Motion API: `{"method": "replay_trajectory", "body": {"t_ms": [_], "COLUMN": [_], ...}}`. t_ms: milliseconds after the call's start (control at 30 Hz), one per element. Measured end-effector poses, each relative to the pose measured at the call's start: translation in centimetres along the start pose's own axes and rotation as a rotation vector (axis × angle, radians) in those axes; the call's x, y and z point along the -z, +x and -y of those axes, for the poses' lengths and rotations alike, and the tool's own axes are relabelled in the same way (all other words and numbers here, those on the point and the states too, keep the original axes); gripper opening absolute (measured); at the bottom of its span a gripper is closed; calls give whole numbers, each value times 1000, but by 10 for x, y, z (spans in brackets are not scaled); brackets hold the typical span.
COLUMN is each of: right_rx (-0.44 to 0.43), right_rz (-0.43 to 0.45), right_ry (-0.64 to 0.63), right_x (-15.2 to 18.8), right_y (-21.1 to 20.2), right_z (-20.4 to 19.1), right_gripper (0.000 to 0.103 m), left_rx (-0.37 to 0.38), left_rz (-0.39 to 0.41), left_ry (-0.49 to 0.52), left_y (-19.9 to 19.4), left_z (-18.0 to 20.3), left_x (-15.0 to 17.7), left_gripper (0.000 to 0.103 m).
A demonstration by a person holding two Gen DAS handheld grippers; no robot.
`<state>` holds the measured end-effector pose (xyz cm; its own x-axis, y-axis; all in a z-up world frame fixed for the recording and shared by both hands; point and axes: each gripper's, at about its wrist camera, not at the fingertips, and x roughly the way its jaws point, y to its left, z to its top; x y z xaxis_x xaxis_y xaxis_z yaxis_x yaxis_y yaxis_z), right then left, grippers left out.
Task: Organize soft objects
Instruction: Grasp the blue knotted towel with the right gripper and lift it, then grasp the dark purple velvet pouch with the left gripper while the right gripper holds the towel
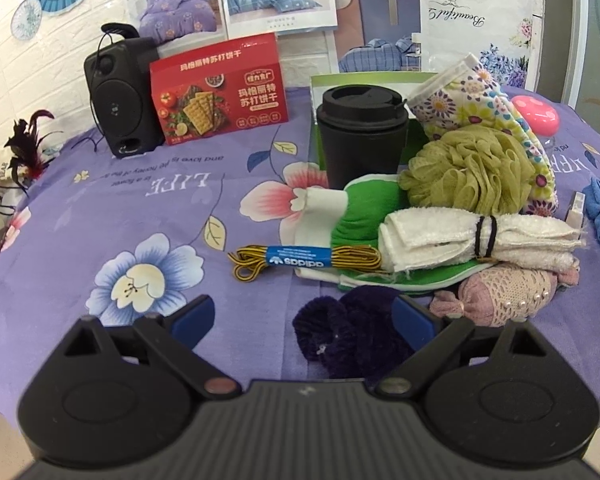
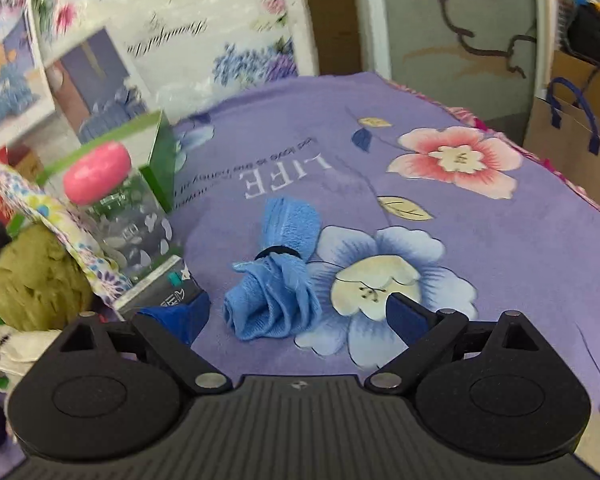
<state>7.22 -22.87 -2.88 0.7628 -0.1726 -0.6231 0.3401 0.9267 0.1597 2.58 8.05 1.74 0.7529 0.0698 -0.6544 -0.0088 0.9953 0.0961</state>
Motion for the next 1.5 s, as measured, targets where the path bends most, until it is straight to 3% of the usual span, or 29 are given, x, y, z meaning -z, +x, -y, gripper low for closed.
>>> {"method": "replay_trajectory", "body": {"t_ms": [133,233,300,433,567,667,800,1000,1033,1100,1133,1267,1500], "right_rx": [24,56,100,76,90,83,83,52,34,3,-18,-52,-111], "right_rz": [-59,-106,-96,-55,-37,-30,-23,4,16,44,57,61,219], "right_ry": [-12,-102,-183,-143,-163,-159,-168,-171,-174,-165,-157,-143,-204], "right_x": [-15,-17,-14,-11,-10,-11,-13,-10,-9,-8,-8,-6,-24], "right_y": [33,57,64,65,66,70,75,73,71,64,58,42,-22], "right_z": [0,-14,-25,-17,-21,-22,-25,-21,-20,-17,-14,-3,-14], "right_gripper": [82,82,84,86,86,87,89,87,83,62,18,16,16], "left_rx": [0,12,38,102,199,141,158,153,153,152,160,163,208], "left_rz": [-6,-19,-13,-10,-44,-73,-147,-127,-123,-113,-111,-106,-19], "left_ry": [4,21,39,34,-15,30,18,0,-6,-3,-3,-48,-98], "left_y": [-2,-1,-5,-6,19,43,69,69,68,64,62,50,5], "left_z": [-4,-4,-4,-5,4,17,20,19,18,17,16,7,-19], "left_x": [4,10,16,22,9,7,10,14,15,13,12,9,-23], "left_gripper": [93,93,93,93,93,93,93,91,83,76,71,69,69]}}
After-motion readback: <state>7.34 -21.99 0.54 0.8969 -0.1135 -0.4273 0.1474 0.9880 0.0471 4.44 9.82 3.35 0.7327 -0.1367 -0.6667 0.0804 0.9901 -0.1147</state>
